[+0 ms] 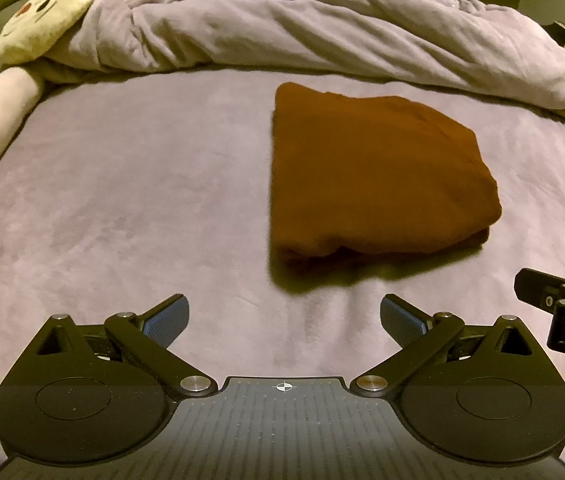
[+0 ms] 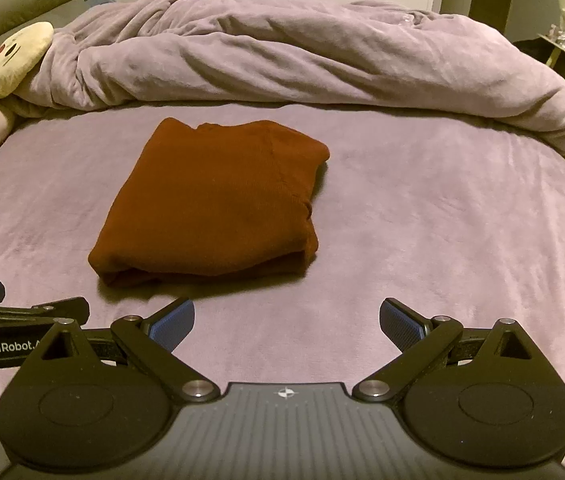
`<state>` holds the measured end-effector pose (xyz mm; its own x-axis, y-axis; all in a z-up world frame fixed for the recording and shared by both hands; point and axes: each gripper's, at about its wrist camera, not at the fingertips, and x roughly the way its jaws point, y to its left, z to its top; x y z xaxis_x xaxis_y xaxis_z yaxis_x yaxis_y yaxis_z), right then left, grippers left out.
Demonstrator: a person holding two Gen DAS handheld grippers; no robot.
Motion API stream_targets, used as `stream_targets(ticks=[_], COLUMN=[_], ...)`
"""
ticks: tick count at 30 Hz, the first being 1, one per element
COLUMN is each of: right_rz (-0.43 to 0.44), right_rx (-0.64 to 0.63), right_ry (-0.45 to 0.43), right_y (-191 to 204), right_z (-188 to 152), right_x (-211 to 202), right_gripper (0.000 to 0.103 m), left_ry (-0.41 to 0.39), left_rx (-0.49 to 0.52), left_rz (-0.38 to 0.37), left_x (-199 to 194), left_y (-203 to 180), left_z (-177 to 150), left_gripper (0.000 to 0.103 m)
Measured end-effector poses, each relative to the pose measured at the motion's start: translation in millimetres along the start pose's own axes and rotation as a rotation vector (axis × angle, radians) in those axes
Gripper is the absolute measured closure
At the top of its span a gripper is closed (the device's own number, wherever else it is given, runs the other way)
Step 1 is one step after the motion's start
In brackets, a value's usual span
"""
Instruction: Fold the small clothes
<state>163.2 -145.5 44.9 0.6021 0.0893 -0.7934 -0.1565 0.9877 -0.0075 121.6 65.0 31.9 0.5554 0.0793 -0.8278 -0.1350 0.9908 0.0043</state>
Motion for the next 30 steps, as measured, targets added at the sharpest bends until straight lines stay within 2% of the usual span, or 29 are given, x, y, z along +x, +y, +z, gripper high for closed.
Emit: stream_targets(ticks=[5,16,22,30], right_rz=[-0.002,-0.009,-0.010,-0.011], right_rx=[-0.001,-0.004,0.000,0.004], right_ry=[-0.002,-0.001,-0.002,-0.006], right_y=[-0.1,-1.9,-2.0,-4.5], right_z=[-1.6,-1.6,-2.2,-2.6], right_x=[-0.4,1.5,2.0,0.1], right_gripper=[0.004,0.004,0.004,0.004], left_ry=[0.011,0.016,0.001,-0.007], left_rx=[-0.020,-0.028,0.009,0.026], left_rz=[-0.032,-0.030,-0.007,-0.036], left_x=[2.1,6.0,4.3,2.1], left_y=[0.9,2.6,-1.5,-4.7], left_z=[-1.6,-3.4,-3.4,-4.4], left_gripper=[0.000,0.000,0.000,0.000])
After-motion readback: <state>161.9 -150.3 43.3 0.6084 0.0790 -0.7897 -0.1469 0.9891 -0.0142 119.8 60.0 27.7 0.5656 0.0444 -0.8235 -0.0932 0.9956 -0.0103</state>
